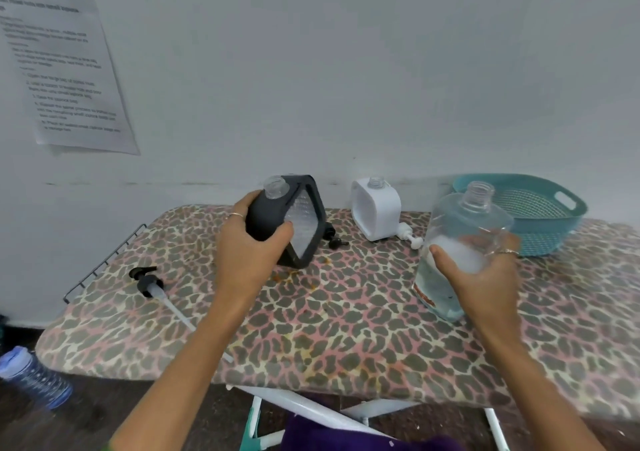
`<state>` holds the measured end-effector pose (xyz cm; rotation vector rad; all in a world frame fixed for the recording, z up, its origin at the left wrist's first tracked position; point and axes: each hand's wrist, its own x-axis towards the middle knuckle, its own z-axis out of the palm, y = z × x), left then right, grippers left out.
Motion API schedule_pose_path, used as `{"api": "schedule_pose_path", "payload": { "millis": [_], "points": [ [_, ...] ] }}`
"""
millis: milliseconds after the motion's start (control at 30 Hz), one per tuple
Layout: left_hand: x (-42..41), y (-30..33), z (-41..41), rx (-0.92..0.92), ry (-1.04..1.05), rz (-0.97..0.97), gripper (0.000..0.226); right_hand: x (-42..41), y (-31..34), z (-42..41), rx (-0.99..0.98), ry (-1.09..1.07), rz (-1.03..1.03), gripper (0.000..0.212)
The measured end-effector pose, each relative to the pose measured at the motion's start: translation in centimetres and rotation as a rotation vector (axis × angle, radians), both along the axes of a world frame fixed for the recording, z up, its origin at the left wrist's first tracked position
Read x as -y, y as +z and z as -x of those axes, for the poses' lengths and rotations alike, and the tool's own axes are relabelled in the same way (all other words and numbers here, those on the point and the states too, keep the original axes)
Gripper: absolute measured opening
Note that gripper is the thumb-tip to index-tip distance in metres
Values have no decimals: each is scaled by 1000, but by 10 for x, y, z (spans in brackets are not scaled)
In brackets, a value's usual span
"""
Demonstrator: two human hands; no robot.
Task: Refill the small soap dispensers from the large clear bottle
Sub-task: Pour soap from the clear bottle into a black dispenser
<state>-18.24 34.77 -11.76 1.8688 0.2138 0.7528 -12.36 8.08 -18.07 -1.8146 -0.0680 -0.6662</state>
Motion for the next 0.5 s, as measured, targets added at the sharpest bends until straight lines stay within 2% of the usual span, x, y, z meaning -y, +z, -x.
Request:
{"api": "schedule_pose_path", "payload": {
  "millis": [267, 500],
  "points": [
    [68, -31, 10, -55, -219, -68, 61, 5, 3, 3, -5, 47, -22, 64],
    [92, -52, 11, -67, -278, -114, 57, 28, 6, 14, 29, 27, 136, 61]
  ]
}}
